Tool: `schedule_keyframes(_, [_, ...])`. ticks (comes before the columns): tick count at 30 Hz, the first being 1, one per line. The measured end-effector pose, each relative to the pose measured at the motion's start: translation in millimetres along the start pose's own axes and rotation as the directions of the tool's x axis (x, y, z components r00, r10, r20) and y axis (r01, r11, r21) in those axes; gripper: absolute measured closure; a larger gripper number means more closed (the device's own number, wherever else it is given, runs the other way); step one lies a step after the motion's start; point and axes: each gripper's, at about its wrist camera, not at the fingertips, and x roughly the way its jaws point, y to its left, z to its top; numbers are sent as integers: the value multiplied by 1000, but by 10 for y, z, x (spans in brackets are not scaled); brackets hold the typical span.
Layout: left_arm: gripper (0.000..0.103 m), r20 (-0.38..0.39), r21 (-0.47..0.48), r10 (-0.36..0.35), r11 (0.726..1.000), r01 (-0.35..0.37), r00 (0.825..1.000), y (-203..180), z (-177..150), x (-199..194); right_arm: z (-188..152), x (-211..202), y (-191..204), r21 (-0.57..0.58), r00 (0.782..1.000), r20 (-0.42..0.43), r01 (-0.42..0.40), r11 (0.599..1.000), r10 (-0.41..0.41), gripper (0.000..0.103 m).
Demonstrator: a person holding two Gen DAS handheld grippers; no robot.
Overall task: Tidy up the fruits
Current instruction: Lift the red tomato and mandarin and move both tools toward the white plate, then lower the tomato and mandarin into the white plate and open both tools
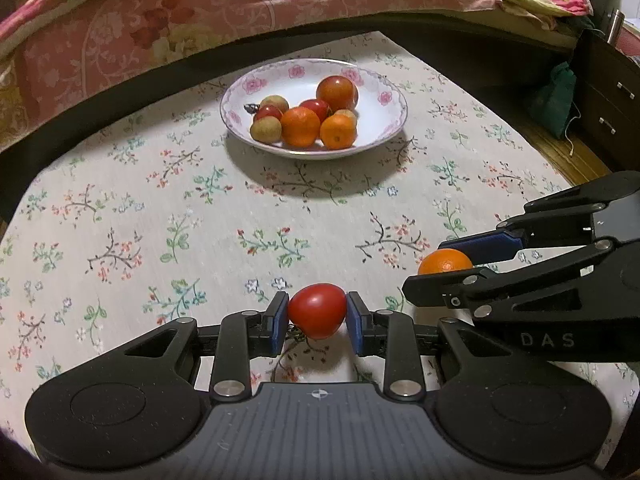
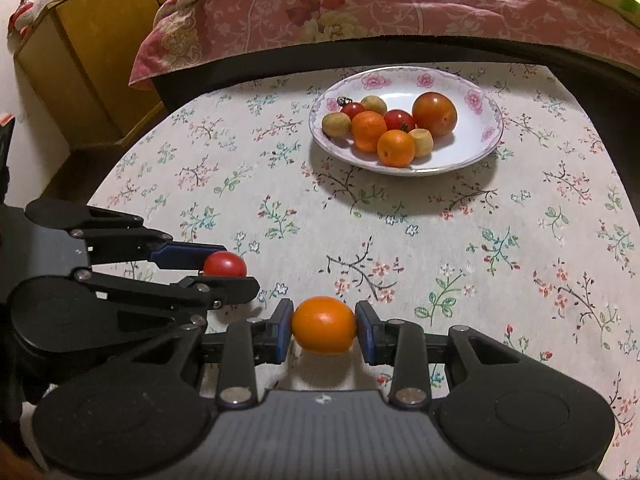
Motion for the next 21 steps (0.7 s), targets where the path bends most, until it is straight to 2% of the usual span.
schedule_keyframes(10, [66, 32, 2, 20, 1000, -20, 999, 9, 85, 12, 96, -4, -56, 29, 1000, 25, -3, 1000, 2, 75])
schedule_keyframes(21, [66, 87, -13, 33, 999, -32, 996, 69, 379, 32, 334, -25, -192, 60, 997, 74, -7, 998, 2, 75])
